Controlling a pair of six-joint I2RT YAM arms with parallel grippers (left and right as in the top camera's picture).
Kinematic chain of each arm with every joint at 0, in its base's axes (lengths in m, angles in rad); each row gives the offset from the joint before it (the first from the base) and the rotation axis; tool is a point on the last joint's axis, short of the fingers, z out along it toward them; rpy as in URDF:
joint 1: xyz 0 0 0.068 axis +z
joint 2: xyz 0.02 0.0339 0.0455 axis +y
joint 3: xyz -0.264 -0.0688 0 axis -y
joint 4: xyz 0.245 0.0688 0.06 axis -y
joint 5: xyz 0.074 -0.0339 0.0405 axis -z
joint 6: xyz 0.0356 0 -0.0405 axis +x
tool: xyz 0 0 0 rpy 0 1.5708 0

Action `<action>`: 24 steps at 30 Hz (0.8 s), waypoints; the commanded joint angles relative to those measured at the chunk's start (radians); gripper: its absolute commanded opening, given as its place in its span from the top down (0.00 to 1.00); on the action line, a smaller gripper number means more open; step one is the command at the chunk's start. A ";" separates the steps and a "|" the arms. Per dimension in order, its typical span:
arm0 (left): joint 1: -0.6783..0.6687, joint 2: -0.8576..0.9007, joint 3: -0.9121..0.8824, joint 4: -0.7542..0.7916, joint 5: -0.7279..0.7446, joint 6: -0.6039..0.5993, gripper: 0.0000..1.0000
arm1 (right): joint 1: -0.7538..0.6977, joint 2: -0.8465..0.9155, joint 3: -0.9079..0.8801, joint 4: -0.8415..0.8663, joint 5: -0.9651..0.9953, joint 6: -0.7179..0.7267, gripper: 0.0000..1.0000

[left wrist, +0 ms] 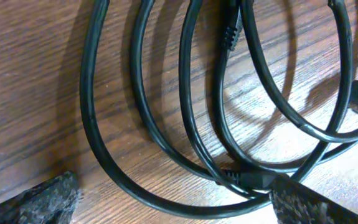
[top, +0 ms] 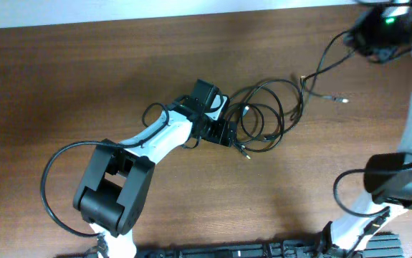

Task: Untangle cables

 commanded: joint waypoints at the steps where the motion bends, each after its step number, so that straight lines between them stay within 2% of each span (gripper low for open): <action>1: 0.000 0.011 -0.005 0.008 -0.003 -0.009 0.01 | 0.101 0.036 -0.144 -0.003 0.204 -0.121 0.96; 5: 0.000 0.011 -0.005 0.008 -0.003 -0.009 0.01 | 0.158 0.039 -0.388 0.043 0.188 -0.121 0.96; 8: 0.000 0.011 -0.005 0.012 -0.012 -0.009 0.01 | 0.205 0.039 -0.565 0.180 0.121 -0.159 0.96; 10: 0.000 0.011 -0.005 0.012 -0.021 -0.009 0.01 | 0.236 0.039 -0.638 0.279 0.064 -0.173 0.89; 12: 0.000 0.011 -0.005 0.012 -0.021 -0.009 0.01 | 0.267 0.039 -0.693 0.371 0.060 -0.171 0.64; 13: 0.000 0.011 -0.005 0.012 -0.021 -0.009 0.01 | 0.277 0.039 -0.701 0.385 0.061 -0.169 0.59; 15: 0.000 0.011 -0.005 0.012 -0.021 -0.009 0.01 | 0.303 0.041 -0.711 0.426 0.061 -0.169 0.55; 20: 0.000 0.011 -0.005 0.010 -0.014 -0.014 0.01 | 0.368 0.053 -0.713 0.478 0.061 -0.169 0.55; 21: 0.000 0.011 -0.005 0.009 -0.018 -0.042 0.07 | 0.379 0.053 -0.713 0.480 0.061 -0.170 0.55; 22: 0.000 0.011 -0.005 0.008 -0.022 -0.063 0.36 | 0.387 0.053 -0.713 0.482 0.061 -0.170 0.55; 23: 0.000 0.037 -0.011 -0.011 -0.172 -0.176 0.57 | 0.403 0.053 -0.713 0.489 0.061 -0.173 0.55; 24: 0.000 0.053 -0.014 -0.008 -0.181 -0.198 0.48 | 0.404 0.053 -0.713 0.489 0.061 -0.172 0.55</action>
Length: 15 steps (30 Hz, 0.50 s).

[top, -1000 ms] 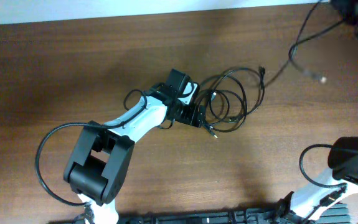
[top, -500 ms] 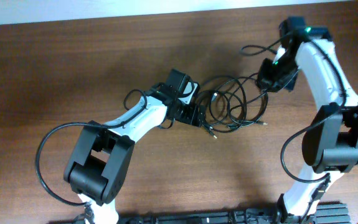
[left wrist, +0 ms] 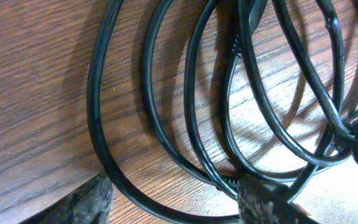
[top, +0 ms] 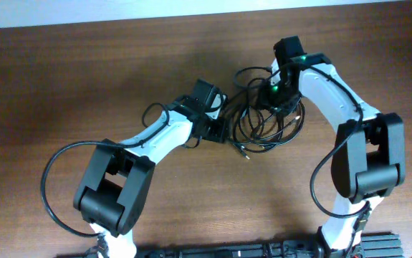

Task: Untangle cables

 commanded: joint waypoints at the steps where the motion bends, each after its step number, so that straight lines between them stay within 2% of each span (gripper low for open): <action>1: 0.000 0.072 -0.014 0.001 -0.126 -0.154 0.34 | 0.017 0.007 -0.010 0.006 -0.009 -0.011 0.55; 3: -0.001 0.092 -0.014 0.038 -0.050 -0.192 0.19 | 0.010 0.007 -0.010 0.005 -0.010 -0.011 0.55; 5: -0.011 0.102 -0.014 0.043 -0.053 -0.254 0.19 | 0.005 0.007 -0.010 0.003 -0.010 -0.011 0.55; 6: -0.014 0.105 -0.014 0.040 -0.054 -0.261 0.28 | 0.005 0.007 -0.010 0.003 -0.010 -0.011 0.55; 8: -0.025 0.133 -0.014 0.032 -0.054 -0.324 0.59 | 0.004 0.007 -0.010 -0.005 -0.010 -0.011 0.55; 9: -0.026 0.154 -0.014 0.021 -0.054 -0.360 0.84 | 0.003 0.007 -0.010 -0.015 -0.010 -0.011 0.55; 10: -0.026 0.165 -0.014 0.009 -0.054 -0.375 1.00 | 0.002 0.007 -0.010 -0.023 -0.009 -0.011 0.55; 12: -0.016 0.165 0.011 -0.065 -0.083 -0.378 1.00 | 0.002 0.007 -0.010 -0.032 -0.010 -0.011 0.55; 15: 0.030 0.158 0.161 -0.387 -0.334 -0.401 1.00 | 0.003 0.007 -0.010 -0.042 -0.028 -0.012 0.62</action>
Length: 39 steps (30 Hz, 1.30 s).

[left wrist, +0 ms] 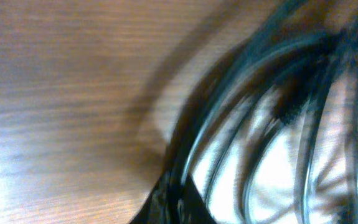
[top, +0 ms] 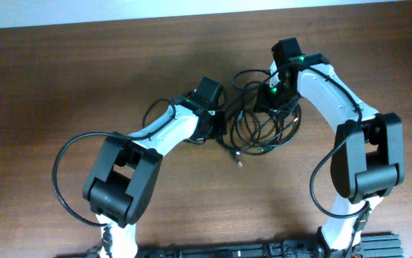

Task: Untangle cables
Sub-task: 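Pull one cable with the right gripper far to the upper right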

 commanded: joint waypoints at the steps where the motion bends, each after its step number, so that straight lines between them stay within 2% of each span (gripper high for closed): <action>1: 0.065 0.076 0.122 -0.372 -0.421 -0.073 1.00 | -0.002 0.007 -0.009 -0.003 -0.082 -0.045 0.62; 2: 0.098 0.076 0.162 -0.461 -0.507 -0.080 1.00 | 0.002 0.007 -0.009 0.009 -0.167 -0.105 0.62; 3: 0.125 0.076 0.167 -0.467 -0.498 -0.080 1.00 | 0.009 0.007 -0.009 0.023 -0.222 -0.166 0.59; 4: 0.140 0.076 0.167 -0.463 -0.473 -0.080 1.00 | 0.021 0.007 -0.009 0.030 -0.241 -0.223 0.54; 7: 0.152 0.076 0.167 -0.405 -0.382 -0.080 1.00 | 0.079 0.007 -0.009 0.016 -0.283 -0.417 0.53; 10: 0.152 0.076 0.167 -0.364 -0.366 -0.080 1.00 | 0.148 0.007 -0.009 -0.082 -0.316 -0.646 0.49; 12: 0.152 0.076 0.167 -0.353 -0.367 -0.080 1.00 | 0.191 0.007 -0.009 -0.116 -0.318 -0.732 0.46; 16: 0.164 0.076 0.167 -0.350 -0.377 -0.080 1.00 | 0.254 0.007 -0.009 -0.121 -0.275 -0.745 0.37; 18: 0.181 0.076 0.167 -0.349 -0.377 -0.080 1.00 | 0.274 0.007 -0.013 -0.116 -0.218 -0.745 0.36; 21: 0.232 0.076 0.167 -0.349 -0.340 -0.080 1.00 | 0.326 0.007 -0.094 0.005 -0.118 -0.737 0.36; 24: 0.255 0.076 0.167 -0.350 -0.309 -0.080 1.00 | 0.347 0.007 -0.153 0.146 0.074 -0.614 0.36; 26: 0.255 0.076 0.167 -0.350 -0.309 -0.080 1.00 | 0.347 0.007 -0.159 0.169 0.077 -0.605 0.36; 29: 0.254 0.076 0.167 -0.346 -0.309 -0.080 1.00 | 0.347 0.017 -0.159 0.186 0.081 -0.594 0.43; 30: 0.254 0.076 0.167 -0.345 -0.310 -0.080 1.00 | 0.347 0.024 -0.159 0.197 0.081 -0.594 0.53; 31: 0.254 0.076 0.167 -0.343 -0.310 -0.080 1.00 | 0.347 0.027 -0.159 0.206 0.081 -0.582 0.76; 32: 0.254 0.076 0.167 -0.343 -0.310 -0.080 1.00 | 0.345 0.027 -0.155 0.209 0.082 -0.552 0.94; 35: 0.254 0.076 0.167 -0.343 -0.310 -0.080 1.00 | 0.314 0.010 -0.038 0.113 0.069 -0.474 0.96; 39: 0.257 0.076 0.167 -0.343 -0.310 -0.080 1.00 | 0.196 -0.031 0.261 -0.159 -0.075 -0.509 0.96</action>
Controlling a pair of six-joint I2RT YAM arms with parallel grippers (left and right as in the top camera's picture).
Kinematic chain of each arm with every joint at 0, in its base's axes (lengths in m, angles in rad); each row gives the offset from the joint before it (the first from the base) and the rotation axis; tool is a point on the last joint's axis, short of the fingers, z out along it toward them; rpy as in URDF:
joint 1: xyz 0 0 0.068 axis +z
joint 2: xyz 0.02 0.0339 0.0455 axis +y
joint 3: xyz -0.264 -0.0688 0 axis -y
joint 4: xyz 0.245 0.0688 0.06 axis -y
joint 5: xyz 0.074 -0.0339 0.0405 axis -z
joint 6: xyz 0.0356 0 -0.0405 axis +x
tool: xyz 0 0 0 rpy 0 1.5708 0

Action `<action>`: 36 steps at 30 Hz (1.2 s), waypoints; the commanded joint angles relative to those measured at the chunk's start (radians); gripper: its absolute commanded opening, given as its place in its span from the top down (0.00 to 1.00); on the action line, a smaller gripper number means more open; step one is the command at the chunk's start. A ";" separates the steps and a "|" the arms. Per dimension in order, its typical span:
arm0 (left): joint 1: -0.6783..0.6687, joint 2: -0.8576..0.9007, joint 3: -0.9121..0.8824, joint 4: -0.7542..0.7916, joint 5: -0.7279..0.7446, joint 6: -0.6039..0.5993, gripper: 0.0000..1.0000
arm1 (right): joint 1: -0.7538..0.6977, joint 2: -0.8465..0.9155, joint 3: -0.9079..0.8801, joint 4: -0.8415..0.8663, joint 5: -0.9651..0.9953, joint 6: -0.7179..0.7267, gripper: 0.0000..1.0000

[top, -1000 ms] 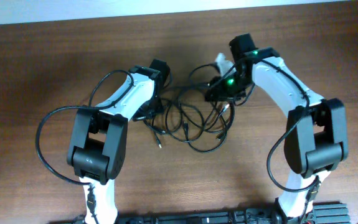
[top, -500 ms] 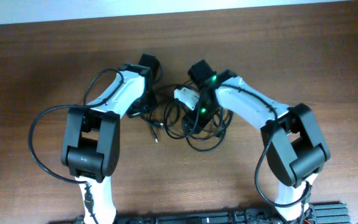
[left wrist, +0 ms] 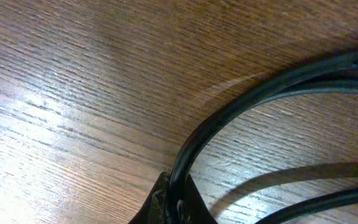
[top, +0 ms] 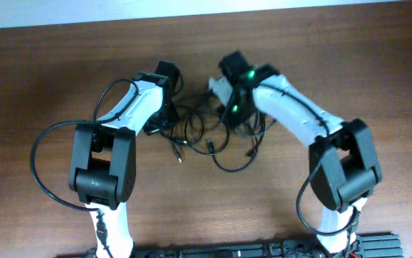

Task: Untangle cables
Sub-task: 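Pull one cable with the right gripper far to the upper right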

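Note:
A tangle of thin black cables lies in the middle of the wooden table, with loops and loose plug ends spreading toward the front. My left gripper sits at the left edge of the tangle. In the left wrist view it is shut on one black cable strand, which arcs up and to the right just above the wood. My right gripper is down on the right side of the tangle. The arm hides its fingers, so its jaws cannot be read.
Both arms bend in from the front edge and meet over the cables. Each arm's own black supply cable hangs in a loop beside it, one at the left and one at the right. A pale wall edge runs along the table's far side.
Both grippers and the whole tangle now sit further left on the table. The left gripper still pinches its strand, and the loops look more spread out toward the front.
At first the left gripper stood open around loops at the tangle's left, while the right gripper held a cable end high at the far right. Then the right gripper was down on the tangle. Then the left was shut on a strand, and now everything lies further left.

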 commanded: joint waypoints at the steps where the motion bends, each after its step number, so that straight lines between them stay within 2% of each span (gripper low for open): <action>1: 0.002 0.013 0.020 0.004 0.006 -0.013 1.00 | -0.120 -0.040 0.244 -0.205 -0.135 -0.034 0.96; 4: 0.002 0.013 0.020 0.006 0.005 -0.013 1.00 | -0.238 -0.040 0.327 -0.241 -0.075 -0.033 0.96; 10: 0.002 0.013 0.020 0.005 0.006 -0.013 1.00 | -0.558 -0.040 0.350 -0.081 -0.039 0.024 0.96; 12: 0.002 0.013 0.020 0.005 0.005 -0.013 1.00 | -0.669 -0.037 0.351 0.033 -0.039 0.015 0.96; 14: 0.002 0.013 0.020 0.006 0.005 -0.013 1.00 | -0.748 -0.023 0.350 0.172 -0.039 -0.059 0.96; 17: 0.002 0.013 0.020 0.006 0.005 -0.013 1.00 | -0.811 0.021 0.350 0.329 -0.035 -0.241 0.96; 19: 0.001 0.013 0.020 0.006 0.005 -0.013 1.00 | -0.838 0.082 0.350 0.438 0.024 -0.311 0.96; 22: 0.002 0.013 0.020 0.006 0.005 -0.013 0.99 | -0.866 0.199 0.350 0.594 0.169 -0.312 0.96; 26: 0.002 0.013 0.020 0.006 0.005 -0.013 0.98 | -0.888 0.363 0.350 0.734 0.167 -0.311 0.94; 27: 0.001 0.013 0.020 0.006 0.005 -0.013 0.96 | -0.888 0.389 0.350 0.739 0.168 -0.309 0.87; 28: 0.002 0.013 0.020 0.006 0.005 -0.013 0.94 | -0.888 0.408 0.350 0.741 0.167 -0.290 0.63; 30: 0.002 0.013 0.020 0.006 0.005 -0.013 0.90 | -0.888 0.412 0.352 0.737 0.166 -0.209 0.29; 31: 0.002 0.013 0.020 0.006 0.005 -0.014 0.89 | -0.888 0.399 0.352 0.726 0.154 -0.172 0.19; 33: 0.001 0.013 0.020 0.006 0.006 -0.013 0.88 | -0.888 0.352 0.356 0.678 0.081 -0.130 0.01; 36: 0.001 0.013 0.020 0.006 0.006 -0.013 0.83 | -0.888 0.261 0.388 0.480 0.064 -0.071 0.01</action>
